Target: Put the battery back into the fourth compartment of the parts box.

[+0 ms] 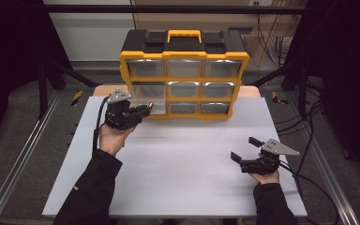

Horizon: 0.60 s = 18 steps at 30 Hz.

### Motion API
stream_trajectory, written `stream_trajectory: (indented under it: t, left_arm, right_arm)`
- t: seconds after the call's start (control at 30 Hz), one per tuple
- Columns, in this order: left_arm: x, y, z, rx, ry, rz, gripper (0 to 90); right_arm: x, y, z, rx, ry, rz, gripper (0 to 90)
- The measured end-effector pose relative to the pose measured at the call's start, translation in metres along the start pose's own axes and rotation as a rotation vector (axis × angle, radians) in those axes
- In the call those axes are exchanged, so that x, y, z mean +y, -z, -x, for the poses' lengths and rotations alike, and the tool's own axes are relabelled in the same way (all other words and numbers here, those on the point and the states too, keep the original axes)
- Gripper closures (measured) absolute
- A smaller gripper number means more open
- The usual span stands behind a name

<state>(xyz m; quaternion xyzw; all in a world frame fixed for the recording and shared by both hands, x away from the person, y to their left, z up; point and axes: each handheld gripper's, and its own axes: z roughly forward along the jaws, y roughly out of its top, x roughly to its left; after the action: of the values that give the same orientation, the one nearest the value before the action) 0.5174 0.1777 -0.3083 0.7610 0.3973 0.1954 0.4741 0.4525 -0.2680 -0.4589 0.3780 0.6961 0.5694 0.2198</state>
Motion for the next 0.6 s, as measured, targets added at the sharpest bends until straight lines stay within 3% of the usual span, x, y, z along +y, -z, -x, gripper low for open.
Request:
stream_trajectory:
  t: [0.27,0.47,0.6]
  left_arm:
    - [0.020,-0.002,-0.016,0.032,0.031,0.027,76.2]
    - [0.030,-0.007,-0.025,0.088,0.023,0.021,76.2]
    - [0.036,-0.012,-0.031,0.101,0.021,0.021,76.1]
  right_arm:
    - [0.000,0.000,0.000,-0.002,0.000,0.000,0.3]
    - [0.000,0.000,0.000,0.002,0.002,0.001,0.3]
    - [0.000,0.000,0.000,-0.001,-0.004,-0.006,0.3]
